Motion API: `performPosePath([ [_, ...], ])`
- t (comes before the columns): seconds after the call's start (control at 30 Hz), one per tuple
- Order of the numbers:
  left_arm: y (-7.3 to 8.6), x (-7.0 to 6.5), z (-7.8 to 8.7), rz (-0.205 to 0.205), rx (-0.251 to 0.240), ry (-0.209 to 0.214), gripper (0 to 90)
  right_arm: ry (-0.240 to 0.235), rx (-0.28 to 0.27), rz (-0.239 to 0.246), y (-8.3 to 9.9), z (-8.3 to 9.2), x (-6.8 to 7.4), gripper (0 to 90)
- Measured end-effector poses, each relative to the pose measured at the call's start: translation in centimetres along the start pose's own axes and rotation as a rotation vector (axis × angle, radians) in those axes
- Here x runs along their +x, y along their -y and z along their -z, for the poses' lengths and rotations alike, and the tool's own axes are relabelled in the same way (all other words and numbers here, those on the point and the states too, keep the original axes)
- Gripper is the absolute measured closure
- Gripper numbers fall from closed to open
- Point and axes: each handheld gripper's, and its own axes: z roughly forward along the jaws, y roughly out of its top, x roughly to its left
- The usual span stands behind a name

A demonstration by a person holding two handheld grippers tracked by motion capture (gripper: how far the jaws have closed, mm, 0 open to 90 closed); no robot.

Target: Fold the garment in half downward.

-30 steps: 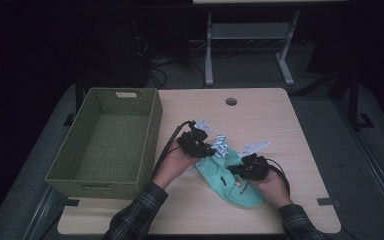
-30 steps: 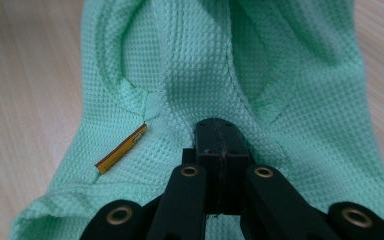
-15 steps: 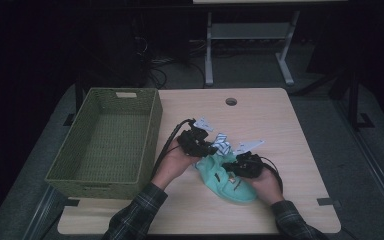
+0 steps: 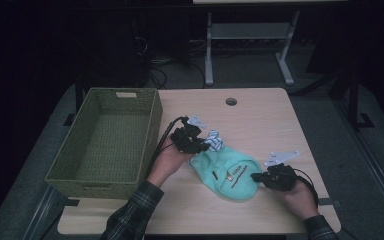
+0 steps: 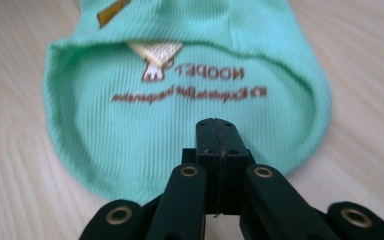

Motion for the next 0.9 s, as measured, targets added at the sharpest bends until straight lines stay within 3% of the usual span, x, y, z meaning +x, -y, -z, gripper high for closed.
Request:
performPosePath([
  [0.17,-0.2,-0.5,-0.1,-0.009,-0.007,0.009,75.6,-0.015,0.026,0.018,-0.1,-0.9,0.2,89.8],
  [0.53,-1.1,-2.4,-0.7,-0.042,-0.026,0.057,75.3,-0.038,0.022,0.038,-1.0,-1.9,1.1,89.8],
  [0.9,-1.5,-5.4,-3.1,-0.086,0.004,0.096,74.7,-0.035,0.021,0.038,-1.1,-1.9,1.2,89.8],
])
